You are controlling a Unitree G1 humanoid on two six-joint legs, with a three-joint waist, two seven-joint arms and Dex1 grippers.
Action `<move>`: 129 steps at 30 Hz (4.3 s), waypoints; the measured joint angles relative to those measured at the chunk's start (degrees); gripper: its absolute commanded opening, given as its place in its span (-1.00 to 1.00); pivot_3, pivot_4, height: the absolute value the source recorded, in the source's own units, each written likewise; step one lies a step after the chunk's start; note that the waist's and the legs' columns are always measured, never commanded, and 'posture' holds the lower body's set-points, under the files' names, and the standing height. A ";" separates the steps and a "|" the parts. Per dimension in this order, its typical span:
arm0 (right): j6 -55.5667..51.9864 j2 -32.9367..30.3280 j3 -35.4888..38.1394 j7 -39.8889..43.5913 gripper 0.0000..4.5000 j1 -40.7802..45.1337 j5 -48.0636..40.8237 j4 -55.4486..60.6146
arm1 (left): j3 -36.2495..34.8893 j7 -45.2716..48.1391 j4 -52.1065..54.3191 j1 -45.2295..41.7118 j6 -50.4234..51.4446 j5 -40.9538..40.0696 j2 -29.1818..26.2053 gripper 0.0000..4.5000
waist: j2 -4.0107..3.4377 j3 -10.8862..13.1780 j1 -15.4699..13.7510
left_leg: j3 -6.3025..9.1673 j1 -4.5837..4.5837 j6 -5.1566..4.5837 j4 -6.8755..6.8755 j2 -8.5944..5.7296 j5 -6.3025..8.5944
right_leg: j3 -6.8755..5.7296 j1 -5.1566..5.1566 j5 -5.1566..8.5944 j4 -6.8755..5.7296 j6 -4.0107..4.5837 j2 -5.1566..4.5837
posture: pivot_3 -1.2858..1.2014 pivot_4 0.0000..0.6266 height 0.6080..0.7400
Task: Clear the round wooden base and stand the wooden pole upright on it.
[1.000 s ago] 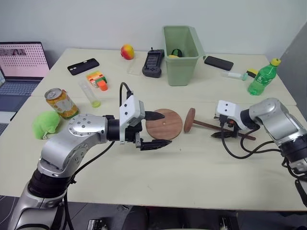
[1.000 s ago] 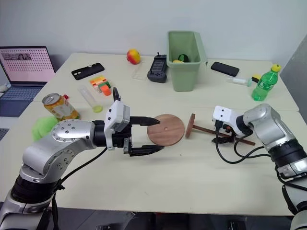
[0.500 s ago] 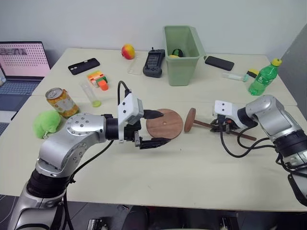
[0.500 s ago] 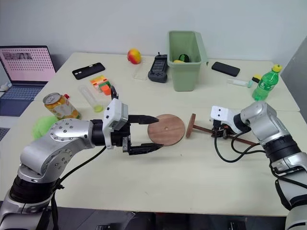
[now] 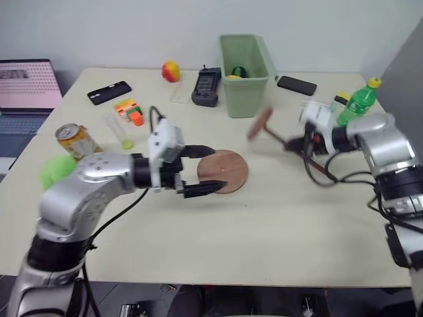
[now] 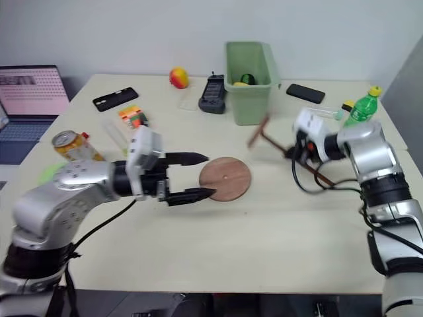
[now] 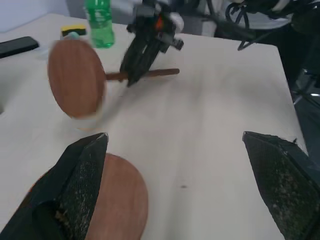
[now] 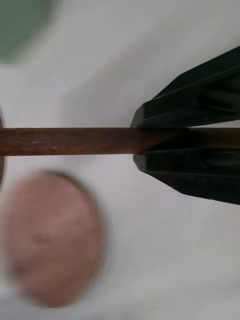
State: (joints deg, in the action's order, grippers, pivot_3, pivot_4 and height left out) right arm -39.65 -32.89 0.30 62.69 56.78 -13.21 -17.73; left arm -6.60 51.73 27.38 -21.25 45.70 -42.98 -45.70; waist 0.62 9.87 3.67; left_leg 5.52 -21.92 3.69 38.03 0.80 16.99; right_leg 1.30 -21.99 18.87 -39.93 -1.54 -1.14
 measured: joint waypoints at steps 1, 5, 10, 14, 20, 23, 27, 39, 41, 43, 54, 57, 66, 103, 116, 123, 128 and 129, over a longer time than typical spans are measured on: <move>-3.19 3.59 5.00 -3.86 -0.91 0.83 -4.26 4.26 | -2.81 -1.69 1.89 3.43 0.75 -1.35 0.37 1.00 | -0.01 0.00 0.18 | 0.06 -0.01 0.01 -0.09 0.02 -0.01 | -0.05 -0.07 0.02 0.00 0.02 0.00 | 0.03 -0.52 1.00; -4.37 16.98 9.85 -16.29 -0.91 -3.14 -10.68 19.12 | -9.16 -14.45 12.99 17.21 -0.10 -3.96 11.29 1.00 | 0.13 -0.16 -0.51 | 0.34 -0.12 0.01 -0.02 0.03 0.00 | -0.07 0.00 0.03 0.05 0.02 -0.06 | 0.03 -0.52 1.00; 6.07 32.09 4.47 -28.44 -0.91 -13.72 -7.84 20.91 | -9.72 -21.81 24.93 36.49 -7.23 2.60 17.82 1.00 | -0.06 -0.05 -1.65 | 0.07 -0.09 0.02 0.05 -0.26 -0.08 | 0.33 -0.16 -0.06 -0.21 0.09 -0.16 | 0.03 -0.52 1.00; 15.66 36.29 0.10 -31.76 -0.91 -14.43 -4.76 19.70 | -9.18 -22.79 25.64 43.95 -15.04 8.45 20.81 1.00 | 0.02 -0.20 -1.94 | -0.14 0.35 -0.08 -0.01 -0.22 -0.08 | 0.55 0.12 -0.16 -0.17 0.05 -0.02 | 0.03 -0.52 1.00; 30.15 37.49 -3.69 -33.59 -0.91 -17.36 1.12 6.96 | -2.36 -22.67 21.71 48.86 -24.90 18.38 23.36 1.00 | -0.02 -0.14 -2.01 | -0.75 0.79 -0.14 -0.17 -0.18 -0.04 | 0.82 0.42 -0.15 -0.07 0.06 0.06 | 0.03 -0.52 1.00; 33.98 37.09 -3.66 -34.01 -0.91 -16.98 1.53 4.30 | -1.32 -24.12 21.77 45.21 -25.26 18.97 23.64 1.00 | -0.01 -0.15 -1.81 | -0.78 0.82 -0.18 -0.17 -0.12 -0.02 | 0.92 0.42 -0.15 -0.07 0.05 0.06 | 0.03 -0.52 1.00; 38.33 36.13 -3.37 -34.43 -0.91 -16.79 2.42 -0.12 | -1.45 -25.06 21.87 43.50 -24.82 18.79 23.13 1.00 | -0.01 -0.15 -1.60 | -0.81 0.83 -0.26 -0.21 -0.08 0.04 | 1.05 0.34 -0.15 -0.04 0.05 0.07 | 0.03 -0.52 1.00; 41.56 37.34 -3.43 -34.59 -0.91 -16.73 2.64 -2.46 | -1.44 -25.73 22.44 43.95 -24.35 18.31 22.33 1.00 | -0.01 -0.15 -1.27 | -0.78 0.92 -0.26 -0.21 -0.04 0.05 | 1.07 0.41 -0.15 -0.06 0.05 0.07 | 0.03 -0.52 1.00; 41.36 37.94 -3.80 -34.57 -0.91 -16.76 2.48 -2.46 | -1.44 -25.93 22.85 44.45 -24.35 18.30 22.33 1.00 | -0.01 -0.15 -1.26 | -0.78 0.92 -0.26 -0.22 -0.03 0.05 | 1.07 0.41 -0.15 -0.06 0.05 0.07 | 0.03 -0.52 1.00; 41.12 38.34 -4.13 -34.49 -0.91 -16.84 2.45 -2.46 | -1.43 -26.01 23.08 44.70 -24.35 18.29 22.33 1.00 | -0.01 -0.15 -1.25 | -0.78 0.92 -0.26 -0.22 -0.04 0.05 | 1.08 0.41 -0.15 -0.06 0.05 0.07 | 0.03 -0.52 1.00; 41.91 38.47 -4.52 -34.44 -0.91 -17.14 2.91 -2.56 | -1.44 -26.16 23.86 45.69 -24.37 18.22 22.31 1.00 | -0.01 -0.15 -1.26 | -0.78 0.92 -0.27 -0.22 -0.05 0.05 | 1.08 0.42 -0.15 -0.04 0.05 0.07 | 0.03 -0.52 1.00; 43.07 37.95 -4.58 -34.53 -0.91 -17.17 3.12 -3.11 | -1.44 -26.16 23.86 45.61 -24.37 18.20 22.31 1.00 | -0.01 -0.15 -1.26 | -0.78 0.92 -0.26 -0.22 -0.05 0.05 | 1.08 0.42 -0.15 -0.04 0.05 0.07 | 0.03 -0.52 1.00; 45.60 37.50 -4.67 -35.75 -0.91 -17.43 4.21 -4.22 | -1.38 -26.13 23.83 43.99 -24.36 18.07 22.22 1.00 | -0.01 -0.15 -1.29 | -0.77 0.93 -0.26 -0.22 -0.06 0.05 | 1.08 0.45 -0.15 -0.04 0.04 0.07 | 0.03 -0.52 1.00; 20.44 30.99 -11.31 -35.23 -0.91 -20.63 4.84 14.07 | -1.92 -24.57 20.92 46.32 -27.79 18.28 21.91 1.00 | 0.07 -0.77 -0.44 | -0.78 1.31 -0.28 -0.52 -0.06 0.07 | 1.12 0.71 -0.14 0.13 0.04 0.10 | 0.03 -0.52 1.00; 11.10 27.71 -13.87 -32.74 0.16 -24.35 5.16 13.39 | -1.56 -23.58 19.25 47.58 -31.01 18.93 21.97 1.00 | -0.01 -0.27 -0.59 | -0.83 0.77 -0.27 -0.62 -0.06 0.06 | 1.16 0.25 -0.14 0.34 0.04 0.04 | 0.03 -0.52 1.00; 6.45 26.34 -13.72 -31.31 0.90 -22.44 3.32 19.96 | -1.43 -23.59 19.21 46.99 -31.08 18.94 21.97 1.00 | 0.00 -0.27 -0.59 | -0.82 0.75 -0.26 -1.07 -0.02 0.06 | 1.09 0.25 -0.15 0.84 0.04 0.01 | 0.03 -0.52 1.00; 2.76 22.17 -13.35 -29.16 0.97 -22.35 2.22 22.90 | -1.81 -23.59 18.62 45.40 -29.97 18.08 21.54 1.00 | 0.00 -0.25 -0.82 | -0.82 0.72 -0.27 -1.05 -0.09 0.06 | 1.09 0.26 -0.15 0.86 0.03 -0.03 | 0.03 -0.52 1.00; 1.36 19.89 -13.12 -27.76 0.97 -22.48 1.19 24.70 | -2.51 -23.56 18.51 44.71 -28.41 16.76 20.58 1.00 | 0.01 -0.24 -1.08 | -0.78 0.70 -0.27 -1.04 -0.09 0.06 | 1.05 0.26 -0.15 0.86 0.03 -0.03 | 0.03 -0.52 1.00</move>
State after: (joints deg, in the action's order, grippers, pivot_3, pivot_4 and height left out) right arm -38.30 -13.01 -12.82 34.93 34.29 -12.03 6.96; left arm -9.11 28.16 45.89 23.46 17.29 -26.23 -25.12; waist 0.63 9.63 2.59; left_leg 4.74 -21.22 3.42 37.00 0.71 17.05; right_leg 2.34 -21.73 18.72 -39.07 -1.52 -1.17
